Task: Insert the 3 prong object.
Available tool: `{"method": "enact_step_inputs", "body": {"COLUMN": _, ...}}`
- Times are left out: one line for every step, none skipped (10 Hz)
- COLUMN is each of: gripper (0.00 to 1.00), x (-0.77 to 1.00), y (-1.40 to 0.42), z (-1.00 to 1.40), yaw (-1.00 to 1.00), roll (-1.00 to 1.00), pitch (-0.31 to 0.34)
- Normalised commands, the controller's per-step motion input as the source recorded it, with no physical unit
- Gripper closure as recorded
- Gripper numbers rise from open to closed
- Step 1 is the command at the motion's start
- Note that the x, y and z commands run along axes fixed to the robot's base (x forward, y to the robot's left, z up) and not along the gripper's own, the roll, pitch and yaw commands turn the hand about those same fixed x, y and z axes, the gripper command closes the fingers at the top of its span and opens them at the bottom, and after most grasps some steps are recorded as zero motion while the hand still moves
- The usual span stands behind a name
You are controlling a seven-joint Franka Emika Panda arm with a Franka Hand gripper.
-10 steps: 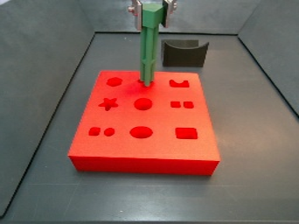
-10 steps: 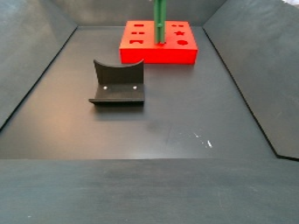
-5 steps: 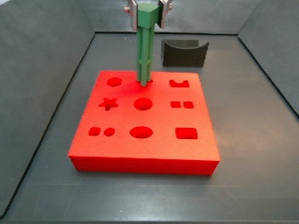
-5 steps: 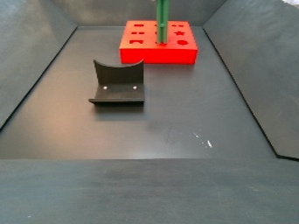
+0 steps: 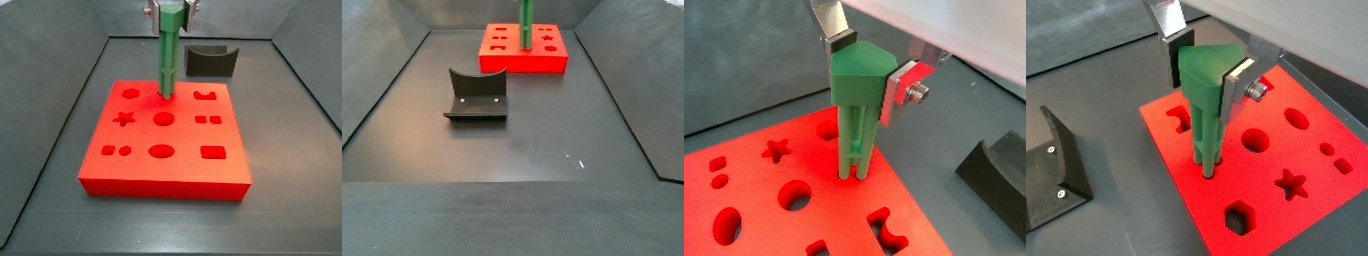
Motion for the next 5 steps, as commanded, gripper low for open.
{"method": "enact_step_inputs", "body": {"gripper": 1.0, "x": 0.0, "y": 0.0, "z": -0.06, "yaw": -0.18, "roll": -0.12, "pitch": -0.07}}
{"method": "enact_step_inputs", "body": {"gripper": 1.0, "x": 0.0, "y": 0.0, "z": -0.11, "yaw": -0.32, "roll": -0.04, "pitch": -0.083}}
{"method": "enact_step_inputs", "body": {"gripper": 1.0, "x": 0.0, "y": 0.0, "z": -0.13, "yaw": -0.39, "roll": 0.0, "pitch": -0.076}}
{"method": "enact_step_inputs", "body": {"gripper": 1.0, "x": 0.0, "y": 0.0, "z": -0.12, "yaw": -0.31, "roll": -0.02, "pitch": -0.051}}
{"method": "enact_step_inputs", "body": {"gripper": 1.0, "x": 0.0, "y": 0.0, "z": -0.15, "yaw": -0.15, "roll": -0.05, "pitch": -0.05}}
